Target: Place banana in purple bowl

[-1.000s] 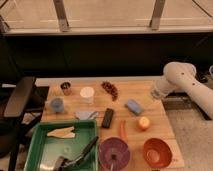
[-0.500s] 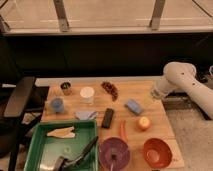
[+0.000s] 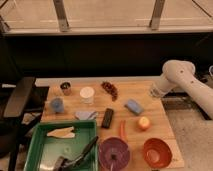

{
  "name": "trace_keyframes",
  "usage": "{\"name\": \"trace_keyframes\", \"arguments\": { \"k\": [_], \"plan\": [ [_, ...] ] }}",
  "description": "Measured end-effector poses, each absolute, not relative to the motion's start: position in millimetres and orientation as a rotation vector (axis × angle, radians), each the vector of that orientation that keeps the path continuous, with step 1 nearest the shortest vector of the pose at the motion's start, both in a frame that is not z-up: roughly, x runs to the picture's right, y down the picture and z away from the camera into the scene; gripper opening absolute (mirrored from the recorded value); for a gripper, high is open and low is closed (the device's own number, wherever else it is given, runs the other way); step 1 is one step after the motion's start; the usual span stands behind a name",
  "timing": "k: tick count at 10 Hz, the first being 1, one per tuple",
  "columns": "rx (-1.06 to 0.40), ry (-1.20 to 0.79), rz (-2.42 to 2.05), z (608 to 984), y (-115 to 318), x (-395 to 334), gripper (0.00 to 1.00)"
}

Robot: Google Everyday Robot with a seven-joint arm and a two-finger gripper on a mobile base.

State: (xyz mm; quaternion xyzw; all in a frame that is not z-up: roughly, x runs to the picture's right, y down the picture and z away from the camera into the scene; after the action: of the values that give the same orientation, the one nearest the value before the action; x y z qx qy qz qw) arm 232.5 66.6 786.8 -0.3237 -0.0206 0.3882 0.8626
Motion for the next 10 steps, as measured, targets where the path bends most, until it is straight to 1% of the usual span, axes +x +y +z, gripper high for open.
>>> {"name": "trace_keyframes", "arguments": {
  "k": [1, 3, 6, 8, 10],
  "plan": [
    [-0.689, -0.052, 0.756, 785.8, 64.6, 219.4, 0.71],
    [-0.704, -0.1, 0.63, 783.3, 54.6, 171.1, 0.71],
    [-0.739, -0.204, 0.488, 770.2, 44.7, 103.4, 0.71],
    [-0.755, -0.268, 0.399, 758.1, 46.8, 60.2, 0.71],
    [-0.777, -0.345, 0.268, 741.5, 59.3, 5.8, 0.71]
  ]
}}
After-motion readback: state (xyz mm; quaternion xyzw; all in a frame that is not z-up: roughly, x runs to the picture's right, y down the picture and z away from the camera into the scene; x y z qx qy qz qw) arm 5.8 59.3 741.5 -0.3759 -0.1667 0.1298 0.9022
